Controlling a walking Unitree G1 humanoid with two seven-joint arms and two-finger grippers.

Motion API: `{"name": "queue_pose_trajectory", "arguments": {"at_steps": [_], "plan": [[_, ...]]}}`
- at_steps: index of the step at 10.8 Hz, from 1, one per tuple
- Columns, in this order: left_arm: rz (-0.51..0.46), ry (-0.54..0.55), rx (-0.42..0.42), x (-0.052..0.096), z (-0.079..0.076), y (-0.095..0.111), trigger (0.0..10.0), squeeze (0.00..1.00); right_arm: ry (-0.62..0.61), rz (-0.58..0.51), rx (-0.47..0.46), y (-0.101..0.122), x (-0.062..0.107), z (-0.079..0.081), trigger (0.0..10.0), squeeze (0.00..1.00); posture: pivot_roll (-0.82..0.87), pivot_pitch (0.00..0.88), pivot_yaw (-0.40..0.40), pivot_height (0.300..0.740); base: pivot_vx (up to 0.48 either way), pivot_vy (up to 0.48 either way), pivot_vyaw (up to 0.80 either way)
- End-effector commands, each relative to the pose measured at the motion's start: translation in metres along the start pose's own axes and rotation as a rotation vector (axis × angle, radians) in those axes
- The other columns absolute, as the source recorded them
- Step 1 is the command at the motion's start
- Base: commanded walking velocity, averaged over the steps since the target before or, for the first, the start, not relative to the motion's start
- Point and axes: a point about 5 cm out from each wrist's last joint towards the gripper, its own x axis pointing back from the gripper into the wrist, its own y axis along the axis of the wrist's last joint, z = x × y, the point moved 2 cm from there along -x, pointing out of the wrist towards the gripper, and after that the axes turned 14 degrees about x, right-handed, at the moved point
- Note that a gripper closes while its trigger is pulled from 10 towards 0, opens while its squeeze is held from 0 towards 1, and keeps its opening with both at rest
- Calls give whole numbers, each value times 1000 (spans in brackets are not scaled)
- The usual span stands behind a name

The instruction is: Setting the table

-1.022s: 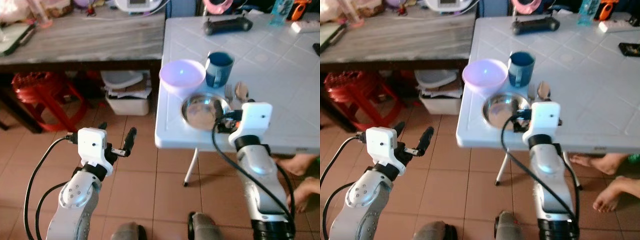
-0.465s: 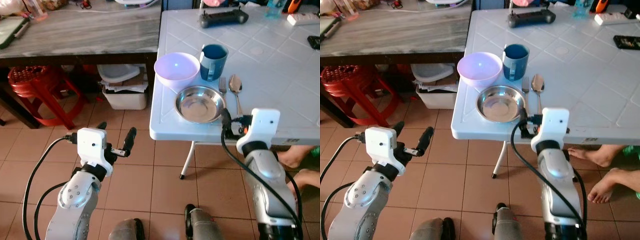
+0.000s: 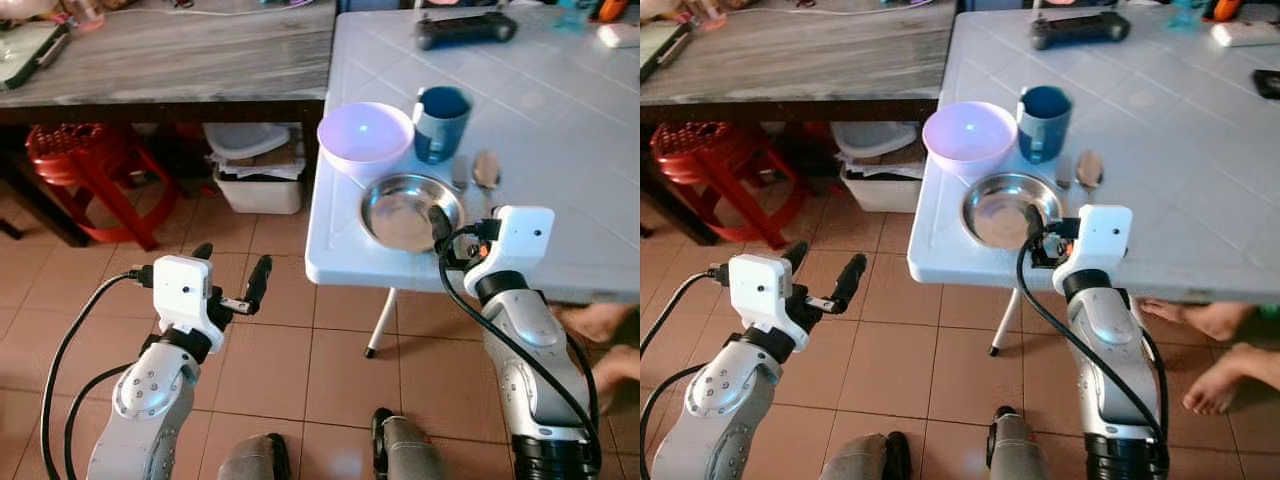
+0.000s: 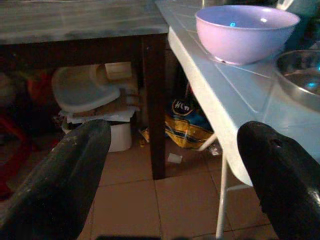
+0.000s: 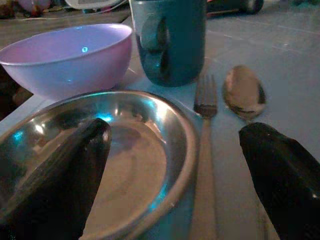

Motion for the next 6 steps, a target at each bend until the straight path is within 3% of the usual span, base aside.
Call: {"name": "queue_pose_trajectory", "arguments": {"at_steps": [1, 5, 6], "plan": [[8, -3, -15, 3, 1, 1, 10000, 0, 18, -2, -14, 2, -1, 3, 10000, 0, -11, 194, 104, 740, 0, 0, 0], [14, -10, -18, 3, 0, 1, 10000, 0, 50, 55, -72, -7, 0, 9, 10000, 0, -9, 200, 107, 740, 0, 0, 0], [16, -11, -19, 3, 0, 1, 10000, 0, 58, 71, -100, -9, 0, 11, 3686, 0, -7, 201, 106, 740, 0, 0, 0]]}}
